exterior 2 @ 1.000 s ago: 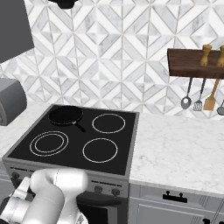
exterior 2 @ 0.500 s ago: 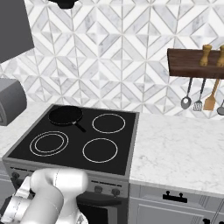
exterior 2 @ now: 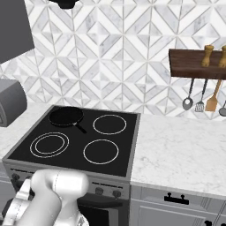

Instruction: Turn off the rear left burner of the stove.

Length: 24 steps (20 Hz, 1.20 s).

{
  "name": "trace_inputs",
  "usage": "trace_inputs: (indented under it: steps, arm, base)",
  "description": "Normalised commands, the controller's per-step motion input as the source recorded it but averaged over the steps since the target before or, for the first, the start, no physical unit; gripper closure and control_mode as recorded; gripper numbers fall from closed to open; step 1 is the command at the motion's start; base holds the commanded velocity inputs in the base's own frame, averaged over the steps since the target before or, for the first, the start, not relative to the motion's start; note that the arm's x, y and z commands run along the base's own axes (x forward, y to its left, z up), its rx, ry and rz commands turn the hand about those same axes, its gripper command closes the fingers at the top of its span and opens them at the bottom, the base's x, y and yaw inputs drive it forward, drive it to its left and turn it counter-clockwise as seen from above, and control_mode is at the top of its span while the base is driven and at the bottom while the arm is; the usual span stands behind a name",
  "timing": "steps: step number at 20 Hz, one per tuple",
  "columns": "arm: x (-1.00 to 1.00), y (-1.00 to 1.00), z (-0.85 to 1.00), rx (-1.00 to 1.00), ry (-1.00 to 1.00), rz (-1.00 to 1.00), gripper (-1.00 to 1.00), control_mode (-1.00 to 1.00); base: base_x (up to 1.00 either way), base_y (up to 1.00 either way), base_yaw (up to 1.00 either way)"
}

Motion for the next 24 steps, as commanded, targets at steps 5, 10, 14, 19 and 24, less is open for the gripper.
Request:
trace_inputs:
  steps: [5, 10, 14, 19, 24]
  arm:
    - [0.14, 0.13, 0.0, -0.04, 0.0, 0.0, -1.0, -1.0]
    - [0.04, 0.02, 0.01, -0.01, -0.01, 0.0, -1.0, -1.0]
    - [0.23, 0.0, 0.0, 0.0, 0.0, 0.0, -1.0, -1.0]
    - [0.27, 0.0, 0.0, 0.0, 0.01, 0.0, -1.0, -1.0]
    - [0.33, 0.0, 0.01, 0.0, 0.03, -0.01, 1.0, -1.0]
  base:
    - [0.0, 0.0, 0.0]
    - [0.0, 0.0, 0.0]
    - [0.0, 0.0, 0.0]
    - [0.0, 0.0, 0.0]
    - [0.0, 0.0, 0.0]
